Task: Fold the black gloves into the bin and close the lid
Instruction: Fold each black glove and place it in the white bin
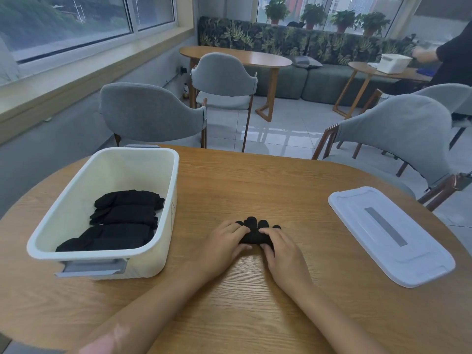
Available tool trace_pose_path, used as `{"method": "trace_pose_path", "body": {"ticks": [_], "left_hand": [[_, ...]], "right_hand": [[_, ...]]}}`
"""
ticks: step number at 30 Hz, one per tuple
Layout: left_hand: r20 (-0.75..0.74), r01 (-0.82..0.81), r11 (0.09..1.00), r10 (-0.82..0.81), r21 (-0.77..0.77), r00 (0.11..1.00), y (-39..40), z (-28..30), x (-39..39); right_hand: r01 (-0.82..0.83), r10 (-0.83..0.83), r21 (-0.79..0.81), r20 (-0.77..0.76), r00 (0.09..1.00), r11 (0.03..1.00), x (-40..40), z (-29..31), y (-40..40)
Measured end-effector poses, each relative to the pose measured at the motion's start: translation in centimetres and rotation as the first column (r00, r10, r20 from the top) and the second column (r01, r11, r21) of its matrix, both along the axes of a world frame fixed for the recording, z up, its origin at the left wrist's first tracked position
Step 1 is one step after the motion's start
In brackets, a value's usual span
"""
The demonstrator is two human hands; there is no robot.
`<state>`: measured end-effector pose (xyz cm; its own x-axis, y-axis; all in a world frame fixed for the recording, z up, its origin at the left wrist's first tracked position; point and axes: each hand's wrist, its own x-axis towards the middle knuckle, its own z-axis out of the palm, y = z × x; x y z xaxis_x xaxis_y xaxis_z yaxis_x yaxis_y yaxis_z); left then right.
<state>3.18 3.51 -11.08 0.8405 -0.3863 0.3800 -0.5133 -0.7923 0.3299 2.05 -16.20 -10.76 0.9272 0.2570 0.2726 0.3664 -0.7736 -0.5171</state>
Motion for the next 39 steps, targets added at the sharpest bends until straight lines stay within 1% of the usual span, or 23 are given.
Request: {"method": "trace_pose_path", "body": {"ticks": [2,4,8,12,15,18,22,25,29,34,37,39], "left_hand": [[-0.053,-0.034,0.996,0.030,-0.080,0.998,-0.1,0.4,0.2],[-0.090,-0.074,0.989,0.062,-0.128,0.994,-0.4,0.6,0.4],[-0.238,-0.157,0.977,0.120,-0.141,0.964,-0.8,1.3,1.3],[-0.335,-0.208,0.964,0.142,-0.168,0.932,-0.5,2.4,2.7],[-0.347,-0.221,0.968,0.168,-0.118,0.923,-0.5,3.2,3.3],[-0.376,-0.242,0.969,0.204,-0.056,0.904,-0.4,3.6,4.1],[-0.424,-0.229,0.973,0.220,0.031,0.879,-0.3,3.8,5.2],[-0.482,-0.210,0.975,0.219,0.073,0.848,-0.6,4.0,6.1],[-0.588,-0.201,0.976,0.208,0.079,0.782,-1.3,4.6,7.0],[-0.627,-0.135,0.982,0.188,0.131,0.756,-1.9,5.6,7.8],[-0.658,-0.107,0.981,0.188,0.162,0.729,-2.1,5.8,7.7],[-0.656,-0.092,0.977,0.197,0.191,0.728,-2.4,5.9,7.4]], "right_hand": [[-0.012,0.013,0.020,-0.026,1.000,1.000,0.7,0.5,-0.1],[-0.030,0.032,0.032,-0.075,0.997,0.999,1.4,1.2,-0.2],[-0.044,0.050,0.031,-0.229,0.972,0.999,3.1,2.9,-0.1],[-0.025,0.011,-0.039,-0.332,0.943,0.999,5.2,4.5,0.1],[-0.035,-0.004,-0.117,-0.315,0.949,0.993,6.1,4.8,0.4],[-0.017,-0.061,-0.277,-0.270,0.961,0.961,6.8,4.7,0.8],[0.027,-0.170,-0.385,-0.341,0.924,0.923,7.5,5.1,1.4],[0.002,-0.204,-0.420,-0.438,0.875,0.908,8.1,5.7,2.0],[-0.070,-0.212,-0.472,-0.519,0.828,0.879,9.0,6.7,2.9],[-0.188,-0.168,-0.469,-0.618,0.768,0.863,10.2,7.5,3.7],[-0.230,-0.148,-0.486,-0.620,0.771,0.843,10.3,7.3,4.0],[-0.250,-0.133,-0.499,-0.612,0.780,0.830,10.2,7.0,4.3]]}}
